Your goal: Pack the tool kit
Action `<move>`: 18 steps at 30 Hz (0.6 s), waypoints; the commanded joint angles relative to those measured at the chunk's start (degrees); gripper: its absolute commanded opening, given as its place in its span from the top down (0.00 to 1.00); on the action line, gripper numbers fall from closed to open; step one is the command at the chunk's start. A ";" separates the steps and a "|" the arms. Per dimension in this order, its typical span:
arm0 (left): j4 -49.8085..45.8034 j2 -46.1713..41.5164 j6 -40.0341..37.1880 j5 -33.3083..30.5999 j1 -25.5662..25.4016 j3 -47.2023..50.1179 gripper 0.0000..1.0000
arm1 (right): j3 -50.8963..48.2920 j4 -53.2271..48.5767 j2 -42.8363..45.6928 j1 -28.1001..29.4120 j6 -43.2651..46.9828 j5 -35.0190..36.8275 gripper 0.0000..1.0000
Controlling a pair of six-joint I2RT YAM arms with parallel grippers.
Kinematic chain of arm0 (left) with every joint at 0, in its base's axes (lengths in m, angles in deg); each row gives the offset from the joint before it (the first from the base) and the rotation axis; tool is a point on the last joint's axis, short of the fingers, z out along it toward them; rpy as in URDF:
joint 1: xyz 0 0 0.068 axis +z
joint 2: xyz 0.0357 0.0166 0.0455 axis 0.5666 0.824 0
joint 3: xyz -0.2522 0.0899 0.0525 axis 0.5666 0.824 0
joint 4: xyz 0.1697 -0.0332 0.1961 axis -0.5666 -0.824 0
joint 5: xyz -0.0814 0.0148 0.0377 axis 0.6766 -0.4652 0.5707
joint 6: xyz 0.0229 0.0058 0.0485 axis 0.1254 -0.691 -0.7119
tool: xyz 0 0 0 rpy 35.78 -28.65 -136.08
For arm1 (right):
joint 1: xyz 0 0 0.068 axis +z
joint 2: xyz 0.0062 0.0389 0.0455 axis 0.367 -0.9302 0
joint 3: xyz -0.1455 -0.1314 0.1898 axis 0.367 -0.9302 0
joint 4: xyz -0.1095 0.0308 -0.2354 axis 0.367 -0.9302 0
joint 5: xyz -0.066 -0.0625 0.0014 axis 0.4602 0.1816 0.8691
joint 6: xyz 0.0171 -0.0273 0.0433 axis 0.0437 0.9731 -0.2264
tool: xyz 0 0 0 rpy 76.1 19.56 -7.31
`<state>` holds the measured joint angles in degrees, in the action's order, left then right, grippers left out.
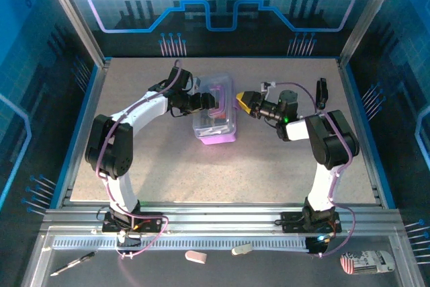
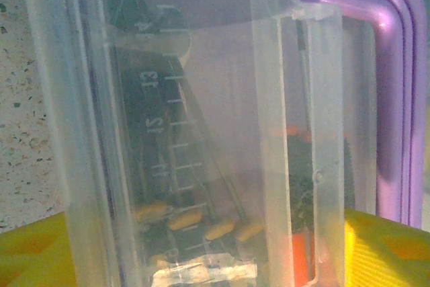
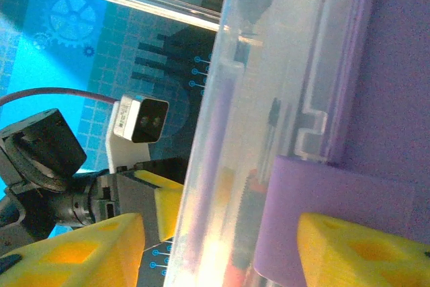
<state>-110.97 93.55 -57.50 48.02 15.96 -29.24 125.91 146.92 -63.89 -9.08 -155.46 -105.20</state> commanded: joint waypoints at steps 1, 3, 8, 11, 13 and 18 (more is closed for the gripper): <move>-11.33 3.63 -3.11 -3.78 -0.26 2.29 0.25 | 0.52 -0.82 -1.43 0.65 0.97 0.56 0.40; -11.30 3.67 -3.02 -3.72 -0.27 2.27 0.25 | 0.72 -2.14 -1.52 0.64 1.66 0.86 0.41; -11.20 3.86 -2.90 -3.62 -0.47 2.33 0.25 | 1.52 -8.72 -0.69 1.41 5.56 2.22 0.44; -11.08 4.08 -2.94 -3.56 -0.86 2.35 0.25 | 2.05 -12.43 -0.16 1.83 7.94 3.30 0.45; -11.01 4.37 -2.93 -3.54 -1.20 2.24 0.25 | 2.24 -13.79 -0.02 2.03 8.78 3.83 0.46; -11.14 4.95 -2.98 -3.54 -1.59 1.93 0.25 | 2.67 -12.28 0.65 2.10 7.80 2.93 0.46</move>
<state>-111.34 93.82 -57.59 46.91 15.16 -29.76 127.29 135.84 -64.31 -8.19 -148.75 -102.01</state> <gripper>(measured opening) 0.755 0.541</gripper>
